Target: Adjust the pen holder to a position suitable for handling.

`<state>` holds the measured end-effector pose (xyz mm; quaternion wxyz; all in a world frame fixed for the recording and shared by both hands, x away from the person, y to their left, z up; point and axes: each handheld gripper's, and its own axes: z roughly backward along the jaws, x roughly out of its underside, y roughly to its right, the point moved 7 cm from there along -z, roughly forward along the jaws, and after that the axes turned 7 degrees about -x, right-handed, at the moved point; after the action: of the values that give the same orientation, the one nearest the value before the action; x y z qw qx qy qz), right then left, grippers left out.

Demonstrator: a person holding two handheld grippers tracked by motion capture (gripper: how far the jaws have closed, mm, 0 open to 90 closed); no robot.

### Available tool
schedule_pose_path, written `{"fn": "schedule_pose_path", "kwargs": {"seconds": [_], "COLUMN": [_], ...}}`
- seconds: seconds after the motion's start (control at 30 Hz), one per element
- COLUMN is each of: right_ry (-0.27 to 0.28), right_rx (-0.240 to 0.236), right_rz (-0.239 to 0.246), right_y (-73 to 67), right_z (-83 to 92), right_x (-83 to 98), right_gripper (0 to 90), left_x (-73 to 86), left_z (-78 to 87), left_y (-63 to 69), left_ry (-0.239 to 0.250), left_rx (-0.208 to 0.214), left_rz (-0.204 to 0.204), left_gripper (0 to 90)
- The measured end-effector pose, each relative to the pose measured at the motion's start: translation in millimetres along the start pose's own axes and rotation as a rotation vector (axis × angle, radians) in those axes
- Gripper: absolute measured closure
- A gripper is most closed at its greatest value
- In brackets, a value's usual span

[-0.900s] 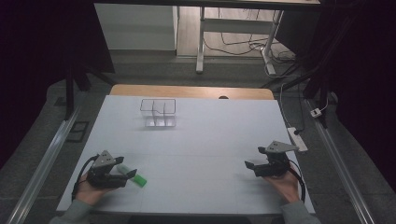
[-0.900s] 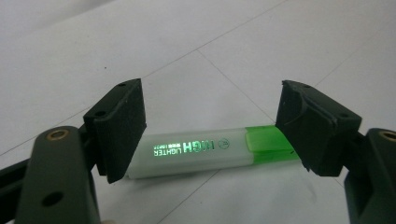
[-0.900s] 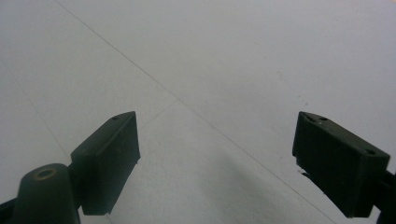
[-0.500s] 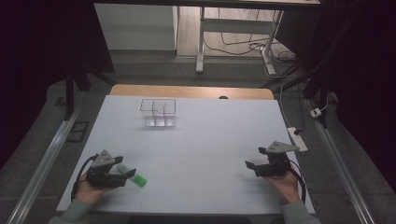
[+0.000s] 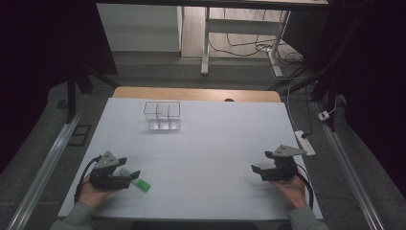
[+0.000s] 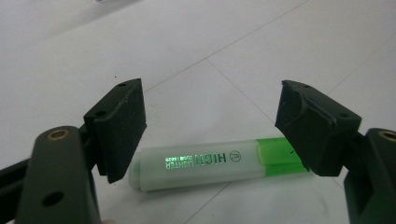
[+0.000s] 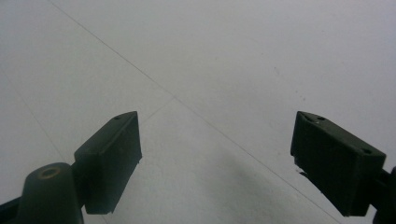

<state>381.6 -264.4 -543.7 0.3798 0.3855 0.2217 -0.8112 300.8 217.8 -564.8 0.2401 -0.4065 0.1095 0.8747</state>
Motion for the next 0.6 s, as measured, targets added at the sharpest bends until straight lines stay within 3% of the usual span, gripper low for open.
{"fn": "schedule_pose_path", "kwargs": {"seconds": [0.4,0.6], "right_ry": [0.023,0.022], "right_rx": [0.007,0.007], "right_rz": [-0.007,-0.001], "right_y": [1.2,-0.7], "right_z": [1.7,2.3], "right_x": [-1.9,-1.8], "right_gripper": [16.2,16.3], "left_x": [-12.6,-33.2], "left_z": [-5.2,-5.8], "left_y": [-6.2,-18.0], "left_ry": [0.0,0.001], "left_rx": [0.011,-0.002], "left_rz": [0.016,0.012], "left_gripper": [24.3,24.7]}}
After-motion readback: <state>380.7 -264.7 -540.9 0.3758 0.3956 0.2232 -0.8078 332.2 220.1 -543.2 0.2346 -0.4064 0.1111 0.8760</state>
